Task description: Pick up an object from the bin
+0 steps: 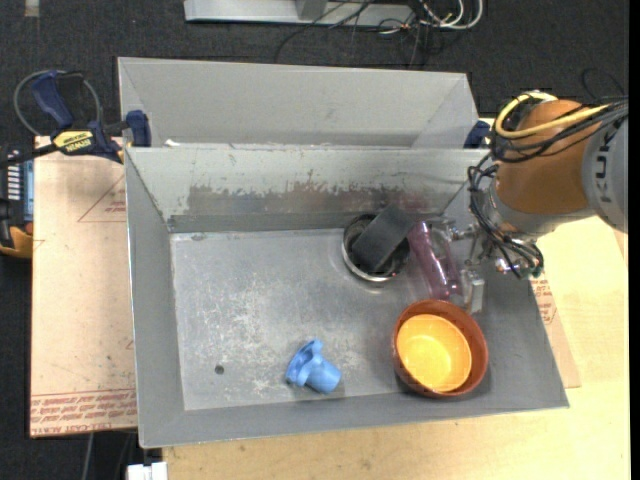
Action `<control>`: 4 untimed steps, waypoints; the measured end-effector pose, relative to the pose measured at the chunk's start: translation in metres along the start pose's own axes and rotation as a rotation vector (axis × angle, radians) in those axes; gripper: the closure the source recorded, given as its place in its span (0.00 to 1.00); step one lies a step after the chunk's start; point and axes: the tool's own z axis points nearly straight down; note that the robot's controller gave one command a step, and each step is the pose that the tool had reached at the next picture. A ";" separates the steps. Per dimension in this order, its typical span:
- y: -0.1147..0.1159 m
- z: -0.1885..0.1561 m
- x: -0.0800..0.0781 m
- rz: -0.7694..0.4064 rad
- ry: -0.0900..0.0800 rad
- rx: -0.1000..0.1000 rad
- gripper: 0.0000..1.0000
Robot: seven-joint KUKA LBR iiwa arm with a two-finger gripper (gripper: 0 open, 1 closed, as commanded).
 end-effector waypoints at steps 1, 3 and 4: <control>0.014 0.005 -0.022 -0.394 0.001 -0.001 0.00; -0.019 0.026 -0.044 -0.313 0.053 -0.031 0.00; -0.019 0.024 -0.038 -0.268 0.039 -0.023 0.00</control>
Offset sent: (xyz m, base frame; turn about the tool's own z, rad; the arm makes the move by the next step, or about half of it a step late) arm 0.0040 -0.0050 -0.0170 -0.0096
